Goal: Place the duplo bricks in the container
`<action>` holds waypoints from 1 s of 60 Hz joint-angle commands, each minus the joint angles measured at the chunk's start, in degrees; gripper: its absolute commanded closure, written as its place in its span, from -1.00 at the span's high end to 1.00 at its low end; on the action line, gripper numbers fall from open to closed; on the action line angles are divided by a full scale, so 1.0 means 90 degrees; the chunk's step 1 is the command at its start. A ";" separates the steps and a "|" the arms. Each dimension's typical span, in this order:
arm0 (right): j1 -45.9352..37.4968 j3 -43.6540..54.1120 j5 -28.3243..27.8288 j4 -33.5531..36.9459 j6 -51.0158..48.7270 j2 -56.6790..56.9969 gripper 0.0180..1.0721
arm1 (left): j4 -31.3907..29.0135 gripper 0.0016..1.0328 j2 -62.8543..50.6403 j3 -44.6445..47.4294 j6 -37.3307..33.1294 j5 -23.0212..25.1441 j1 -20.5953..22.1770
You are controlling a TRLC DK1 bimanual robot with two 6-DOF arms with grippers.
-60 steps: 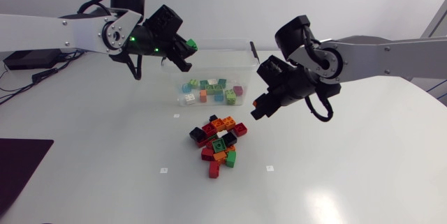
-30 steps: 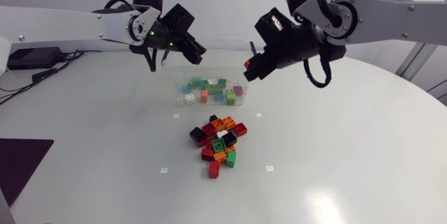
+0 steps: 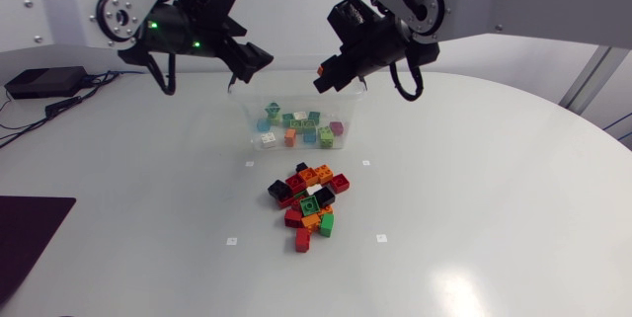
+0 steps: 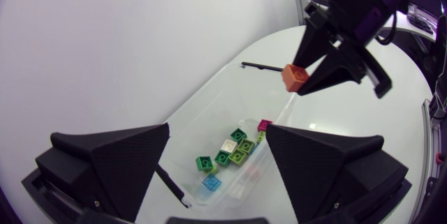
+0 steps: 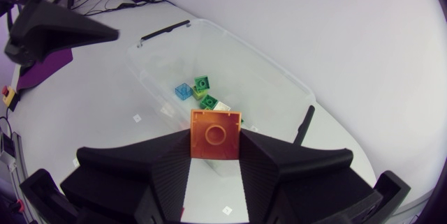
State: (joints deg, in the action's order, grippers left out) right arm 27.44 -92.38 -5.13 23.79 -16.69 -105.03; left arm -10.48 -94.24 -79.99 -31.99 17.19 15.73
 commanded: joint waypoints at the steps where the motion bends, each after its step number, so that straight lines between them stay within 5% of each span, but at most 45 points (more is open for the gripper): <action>1: 0.0047 -0.0380 -0.0046 -0.0104 -0.0001 -0.0351 -0.47 | -0.0222 0.90 0.0334 0.0567 -0.0284 0.0141 -0.0058; 30: 0.0027 -0.1884 -0.0046 0.0071 -0.0011 -0.1748 -0.46 | -0.0418 0.90 0.0949 0.2491 -0.1251 0.0414 0.0069; 33: 0.0017 -0.2011 -0.0036 0.0101 -0.0011 -0.1884 -0.32 | -0.0398 0.90 0.0920 0.2569 -0.1319 0.0414 0.0108; 42: -0.0031 -0.2314 -0.0026 0.0247 -0.0011 -0.2119 0.70 | -0.0388 0.90 0.0666 0.2715 -0.1543 0.0414 0.0206; 60: -0.0139 -0.2021 -0.0026 0.0247 -0.0040 -0.1542 0.80 | -0.0339 0.90 -0.0066 0.2735 -0.1377 0.0277 0.0567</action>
State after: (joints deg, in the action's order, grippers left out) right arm 26.65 -111.92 -5.30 25.56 -16.69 -122.52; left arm -13.82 -92.75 -56.93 -44.18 20.36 19.53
